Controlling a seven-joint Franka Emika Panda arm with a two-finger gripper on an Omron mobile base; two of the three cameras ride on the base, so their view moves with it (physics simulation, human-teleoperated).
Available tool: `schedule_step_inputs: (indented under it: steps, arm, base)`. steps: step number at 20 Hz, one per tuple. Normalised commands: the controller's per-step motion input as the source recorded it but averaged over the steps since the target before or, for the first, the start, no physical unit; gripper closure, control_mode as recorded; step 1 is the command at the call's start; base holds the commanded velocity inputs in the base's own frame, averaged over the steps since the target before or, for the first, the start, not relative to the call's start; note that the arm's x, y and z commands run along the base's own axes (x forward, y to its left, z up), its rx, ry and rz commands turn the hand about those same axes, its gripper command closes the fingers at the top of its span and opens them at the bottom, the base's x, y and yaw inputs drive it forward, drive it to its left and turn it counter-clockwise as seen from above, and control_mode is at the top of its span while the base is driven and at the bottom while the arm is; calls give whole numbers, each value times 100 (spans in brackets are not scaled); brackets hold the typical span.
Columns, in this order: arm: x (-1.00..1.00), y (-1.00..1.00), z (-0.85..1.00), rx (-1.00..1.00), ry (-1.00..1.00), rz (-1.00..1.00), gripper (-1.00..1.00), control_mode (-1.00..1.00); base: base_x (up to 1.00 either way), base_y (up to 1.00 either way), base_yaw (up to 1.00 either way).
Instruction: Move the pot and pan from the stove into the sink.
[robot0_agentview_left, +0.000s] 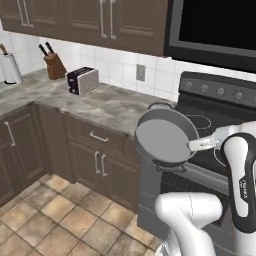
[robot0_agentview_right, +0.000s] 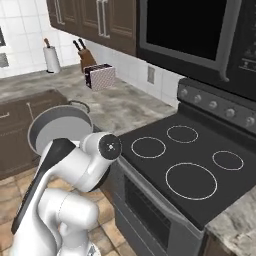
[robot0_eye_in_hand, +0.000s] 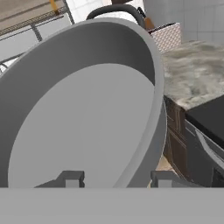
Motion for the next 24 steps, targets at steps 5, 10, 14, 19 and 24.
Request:
schedule_step_inputs:
  steps: [5, 10, 14, 19, 24]
  arm:
    - [0, 0, 0, 0, 0, 0, 100, 100]
    - [0, 0, 0, 0, 0, 0, 100, 100]
    - [0, 0, 0, 0, 0, 0, 100, 100]
    - [0, 0, 0, 0, 0, 0, 100, 100]
    - [0, 0, 0, 0, 0, 0, 100, 100]
  base:
    - [0, 0, 49]
    - [0, 0, 50]
    - [-2, 0, 49]
    - [-4, 0, 48]
    - [-8, 0, 45]
